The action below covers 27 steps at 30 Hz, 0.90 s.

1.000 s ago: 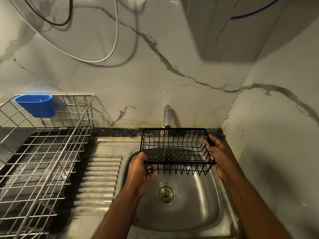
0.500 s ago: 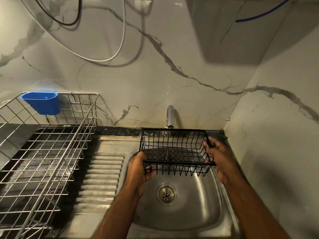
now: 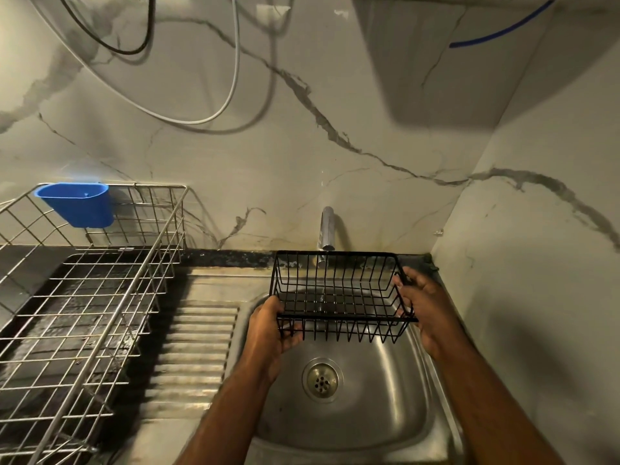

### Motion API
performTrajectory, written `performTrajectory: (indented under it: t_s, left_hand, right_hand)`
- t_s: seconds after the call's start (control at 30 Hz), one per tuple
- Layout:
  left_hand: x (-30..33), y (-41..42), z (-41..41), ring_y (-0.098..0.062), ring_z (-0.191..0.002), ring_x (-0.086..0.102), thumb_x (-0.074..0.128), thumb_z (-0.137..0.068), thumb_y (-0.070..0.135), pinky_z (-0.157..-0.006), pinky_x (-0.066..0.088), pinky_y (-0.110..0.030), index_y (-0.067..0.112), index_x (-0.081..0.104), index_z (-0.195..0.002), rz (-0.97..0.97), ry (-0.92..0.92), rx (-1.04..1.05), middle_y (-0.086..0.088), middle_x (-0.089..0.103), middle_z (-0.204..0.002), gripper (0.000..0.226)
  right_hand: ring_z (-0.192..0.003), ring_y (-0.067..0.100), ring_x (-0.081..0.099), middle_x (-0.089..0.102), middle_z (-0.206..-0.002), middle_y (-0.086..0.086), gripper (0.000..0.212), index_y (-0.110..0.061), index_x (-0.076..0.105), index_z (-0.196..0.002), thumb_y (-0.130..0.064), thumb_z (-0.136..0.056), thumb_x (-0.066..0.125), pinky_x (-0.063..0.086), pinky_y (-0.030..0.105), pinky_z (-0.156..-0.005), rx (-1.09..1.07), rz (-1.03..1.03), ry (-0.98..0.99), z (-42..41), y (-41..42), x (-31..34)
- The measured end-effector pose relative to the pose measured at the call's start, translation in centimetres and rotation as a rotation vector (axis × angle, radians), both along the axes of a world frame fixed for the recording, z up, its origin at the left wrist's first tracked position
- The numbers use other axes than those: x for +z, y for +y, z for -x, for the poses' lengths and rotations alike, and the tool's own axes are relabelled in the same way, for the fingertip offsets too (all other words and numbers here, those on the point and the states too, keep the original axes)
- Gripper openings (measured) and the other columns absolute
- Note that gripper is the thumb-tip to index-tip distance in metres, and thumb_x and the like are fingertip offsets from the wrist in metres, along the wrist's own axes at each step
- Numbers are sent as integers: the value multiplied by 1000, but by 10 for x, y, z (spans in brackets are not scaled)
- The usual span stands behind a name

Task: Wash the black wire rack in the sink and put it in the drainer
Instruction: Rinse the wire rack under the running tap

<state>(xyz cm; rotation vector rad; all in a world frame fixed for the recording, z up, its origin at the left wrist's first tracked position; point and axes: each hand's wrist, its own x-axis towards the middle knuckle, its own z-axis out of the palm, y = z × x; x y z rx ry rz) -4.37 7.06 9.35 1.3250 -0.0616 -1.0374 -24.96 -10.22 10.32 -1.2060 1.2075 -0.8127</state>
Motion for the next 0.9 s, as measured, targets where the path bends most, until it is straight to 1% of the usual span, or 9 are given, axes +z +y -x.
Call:
performTrajectory:
  t_s: [0.1,0.23,0.33,0.47,0.57,0.7,0.8,0.9]
  left_hand:
    - [-1,0,0,-31,-89,63,47,-93,16,-68,56,-39,13,60,-100,-5,-4,4,-17,71,-95,15]
    - [0,1,1,-30,-85,62,45,-94,15,-68,55,-38,12,59,-98,2,-10,9,-15,70,-91,15]
    - [-2,2,0,-29,-85,62,46,-94,16,-67,56,-39,12,59,-100,2,-10,11,-15,69,-92,15]
    - [-3,2,-1,-29,-85,64,48,-93,18,-68,57,-40,12,60,-104,-3,-19,4,-15,70,-93,17]
    - [-1,0,0,-30,-86,63,48,-94,18,-69,57,-41,11,60,-102,0,-21,5,-15,70,-92,16]
    - [0,-1,1,-30,-87,63,47,-94,17,-68,57,-41,10,60,-105,2,-24,2,-16,70,-94,18]
    - [0,-2,1,-31,-88,63,47,-95,17,-73,57,-43,10,62,-102,1,-28,-1,-17,71,-94,18]
    - [-1,-2,1,-32,-89,63,46,-95,17,-77,56,-44,11,63,-100,3,-30,1,-17,71,-95,18]
  right_hand:
    - [-113,19,65,71,-116,-6,43,-34,60,-126,-6,-93,59,51,52,-95,-2,5,-4,-1,-1,0]
    - [-113,14,64,71,-117,-7,46,-31,59,-130,-4,-93,58,51,53,-99,5,-2,6,-2,-2,0]
    - [-112,15,64,71,-117,-6,44,-32,60,-128,-5,-93,59,51,52,-99,7,0,13,-2,-2,0]
    - [-111,17,65,71,-116,-5,40,-37,62,-118,-6,-93,61,51,52,-97,7,10,14,-4,-2,1]
    - [-109,17,65,71,-116,-5,45,-31,60,-127,-3,-93,59,51,52,-96,2,3,11,-3,-3,2]
    - [-109,17,65,71,-117,-5,46,-30,59,-129,-2,-92,59,53,48,-90,5,3,11,-2,-4,2]
    - [-107,19,66,71,-117,-4,44,-31,60,-127,-4,-92,60,52,41,-82,4,13,5,-1,-2,4]
    - [-102,20,66,71,-116,-3,45,-30,59,-128,-2,-92,58,51,38,-76,6,17,-2,-1,-1,6]
